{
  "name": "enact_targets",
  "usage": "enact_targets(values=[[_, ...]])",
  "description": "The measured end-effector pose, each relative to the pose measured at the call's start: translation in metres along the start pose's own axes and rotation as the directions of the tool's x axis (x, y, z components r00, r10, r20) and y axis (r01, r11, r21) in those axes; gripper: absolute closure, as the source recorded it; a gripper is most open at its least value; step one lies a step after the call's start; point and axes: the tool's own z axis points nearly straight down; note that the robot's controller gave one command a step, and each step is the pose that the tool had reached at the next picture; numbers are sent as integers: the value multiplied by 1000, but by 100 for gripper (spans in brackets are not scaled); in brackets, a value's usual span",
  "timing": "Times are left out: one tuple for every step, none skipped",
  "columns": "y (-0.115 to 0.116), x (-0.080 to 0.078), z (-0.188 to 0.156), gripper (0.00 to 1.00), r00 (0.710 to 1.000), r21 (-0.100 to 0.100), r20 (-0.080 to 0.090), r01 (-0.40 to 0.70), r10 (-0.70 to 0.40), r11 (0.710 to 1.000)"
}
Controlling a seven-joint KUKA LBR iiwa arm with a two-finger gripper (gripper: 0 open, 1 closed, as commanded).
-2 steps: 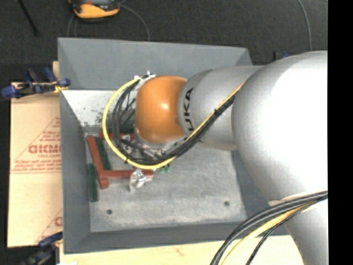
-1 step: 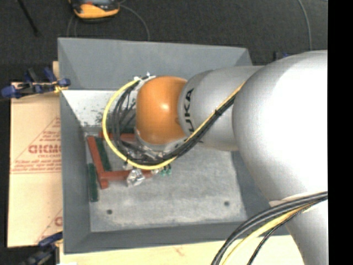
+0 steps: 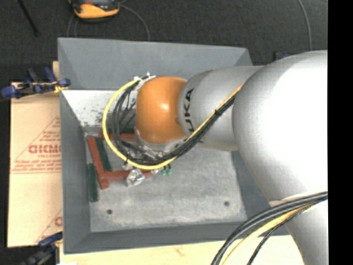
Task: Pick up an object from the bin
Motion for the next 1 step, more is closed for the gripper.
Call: enact_targets(values=[[3,-7,-176,100,999,2,21,-31,31,1000]])
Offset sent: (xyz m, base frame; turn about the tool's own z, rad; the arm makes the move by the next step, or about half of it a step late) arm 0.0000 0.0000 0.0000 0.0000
